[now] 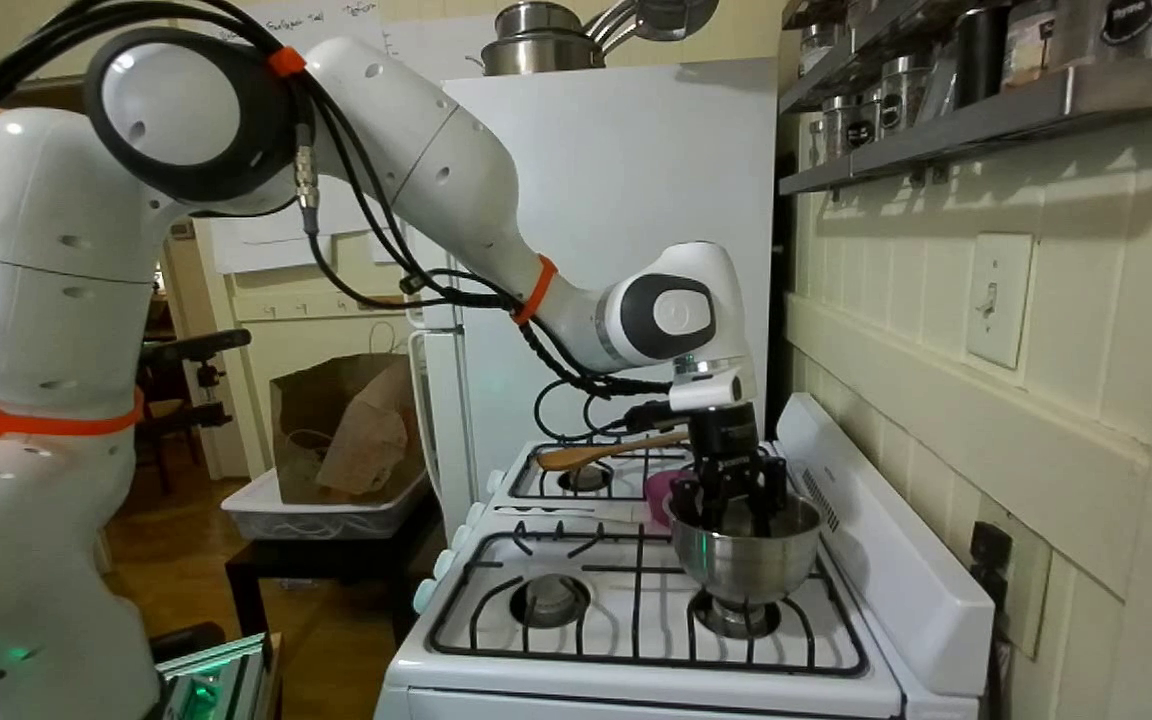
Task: Put the spice bottle in the metal bowl on the shelf
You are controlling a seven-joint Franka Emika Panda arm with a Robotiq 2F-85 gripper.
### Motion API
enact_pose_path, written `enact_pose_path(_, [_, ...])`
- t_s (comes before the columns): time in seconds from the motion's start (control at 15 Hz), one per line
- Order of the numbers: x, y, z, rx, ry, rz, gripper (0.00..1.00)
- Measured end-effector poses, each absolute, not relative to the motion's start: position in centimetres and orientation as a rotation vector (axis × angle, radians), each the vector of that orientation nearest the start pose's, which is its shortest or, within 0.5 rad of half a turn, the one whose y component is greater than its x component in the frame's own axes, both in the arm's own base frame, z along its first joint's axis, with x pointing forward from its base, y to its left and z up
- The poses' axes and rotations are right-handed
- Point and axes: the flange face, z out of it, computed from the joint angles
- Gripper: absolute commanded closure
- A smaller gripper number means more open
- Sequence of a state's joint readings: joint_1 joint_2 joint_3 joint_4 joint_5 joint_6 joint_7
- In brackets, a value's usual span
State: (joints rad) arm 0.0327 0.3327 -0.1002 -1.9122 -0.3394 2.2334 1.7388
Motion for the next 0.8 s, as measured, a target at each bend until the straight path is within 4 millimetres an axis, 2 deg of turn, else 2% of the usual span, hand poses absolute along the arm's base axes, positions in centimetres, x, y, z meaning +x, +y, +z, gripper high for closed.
enact_pose_path(0.33, [61.7,-5.2,31.4,-2.357,2.364,-0.348,0.3])
enact_pose_path(0.6, [61.7,-5.4,30.6,-2.387,2.341,-0.34,0.19])
enact_pose_path(0.8, [61.7,-5.4,30.1,-2.402,2.317,-0.342,0.2])
